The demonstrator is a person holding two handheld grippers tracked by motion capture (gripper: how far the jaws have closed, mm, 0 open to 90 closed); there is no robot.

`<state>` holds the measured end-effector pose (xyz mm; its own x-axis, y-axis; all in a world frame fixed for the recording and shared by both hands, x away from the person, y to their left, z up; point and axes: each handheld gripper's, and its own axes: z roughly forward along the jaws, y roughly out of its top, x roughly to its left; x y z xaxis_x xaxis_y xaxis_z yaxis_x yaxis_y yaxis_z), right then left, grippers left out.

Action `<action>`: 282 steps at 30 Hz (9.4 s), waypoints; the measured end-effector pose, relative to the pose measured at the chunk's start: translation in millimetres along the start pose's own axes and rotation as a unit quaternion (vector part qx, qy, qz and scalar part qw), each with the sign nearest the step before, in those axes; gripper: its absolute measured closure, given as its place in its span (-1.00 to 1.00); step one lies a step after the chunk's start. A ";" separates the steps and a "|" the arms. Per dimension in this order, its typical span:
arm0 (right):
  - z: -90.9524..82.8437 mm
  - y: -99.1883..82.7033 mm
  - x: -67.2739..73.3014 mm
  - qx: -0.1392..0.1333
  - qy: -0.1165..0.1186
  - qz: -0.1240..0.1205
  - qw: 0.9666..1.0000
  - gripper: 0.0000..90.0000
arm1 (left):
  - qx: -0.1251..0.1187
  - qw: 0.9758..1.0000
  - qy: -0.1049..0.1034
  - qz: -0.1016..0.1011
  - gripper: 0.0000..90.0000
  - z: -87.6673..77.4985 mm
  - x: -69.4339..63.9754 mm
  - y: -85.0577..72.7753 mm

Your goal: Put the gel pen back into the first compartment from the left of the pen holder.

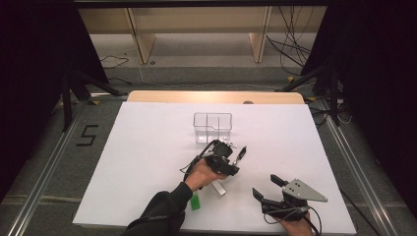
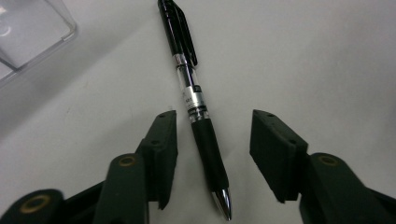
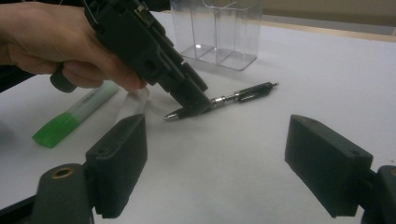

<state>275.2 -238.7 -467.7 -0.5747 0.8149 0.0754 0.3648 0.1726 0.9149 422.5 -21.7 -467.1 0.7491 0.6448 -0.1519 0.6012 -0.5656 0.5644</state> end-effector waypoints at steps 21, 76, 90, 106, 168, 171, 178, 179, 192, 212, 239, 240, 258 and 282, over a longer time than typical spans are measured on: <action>1.0 0.1 1.8 0.004 -0.002 -0.001 1.000 -0.50 | 0.011 0.999 0.029 0.023 0.73 7.0 -3.0 -1.1; 24.5 23.3 69.1 0.015 0.008 -0.208 0.978 -0.43 | 0.037 0.989 -0.094 0.107 0.76 -98.8 8.7 -49.8; 46.6 13.3 109.0 0.034 -0.036 -0.410 0.911 -0.23 | 0.066 0.982 -0.102 0.145 0.76 -103.6 -9.3 -52.9; 58.1 -2.2 127.9 0.041 -0.089 -0.544 0.833 0.29 | 0.082 0.977 -0.113 0.162 0.75 -106.2 -22.2 -53.7; 56.7 13.6 104.6 0.035 -0.120 -0.535 0.836 0.77 | -0.090 0.993 -0.053 0.056 -0.54 -141.7 50.4 -100.5; 55.4 19.1 101.7 0.026 -0.118 -0.513 0.850 0.77 | -0.124 0.991 -0.043 0.038 -0.54 -139.4 56.0 -109.7; 56.5 36.6 89.8 0.014 -0.087 -0.433 0.897 0.77 | -0.187 0.982 -0.030 0.017 -0.55 -139.2 61.9 -127.5; 56.2 39.3 87.3 0.011 -0.081 -0.418 0.905 0.77 | -0.194 0.981 -0.029 0.015 -0.55 -138.6 61.8 -130.4; 69.4 63.1 50.5 -0.002 0.007 -0.175 0.985 0.77 | -0.242 0.970 0.001 -0.026 -0.60 -135.0 72.4 -150.7; 110.9 111.5 13.1 -0.006 0.061 -0.018 0.998 0.77 | -0.254 0.966 0.009 -0.053 -0.61 -131.1 76.0 -165.6; 170.3 166.7 15.3 -0.015 0.053 0.014 0.998 0.76 | -0.264 0.964 -0.005 -0.012 -0.62 -132.1 63.8 -168.6; 172.6 168.1 15.6 -0.017 0.052 0.014 0.998 0.76 | -0.262 0.965 0.000 -0.008 -0.63 -131.4 62.8 -168.6; 211.8 195.1 15.0 -0.013 0.038 0.044 0.998 0.76 | -0.267 0.964 0.005 -0.002 -0.63 -131.0 63.4 -169.0; 246.2 199.6 19.8 0.013 0.011 0.031 0.999 0.76 | -0.264 0.964 0.010 -0.001 -0.64 -131.3 64.3 -169.1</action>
<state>516.9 -52.0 -381.2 -0.5653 0.8128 0.1407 0.4196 0.1365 0.8974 332.4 182.9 -465.9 0.7389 0.6589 -0.1411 0.3738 -0.2265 0.8994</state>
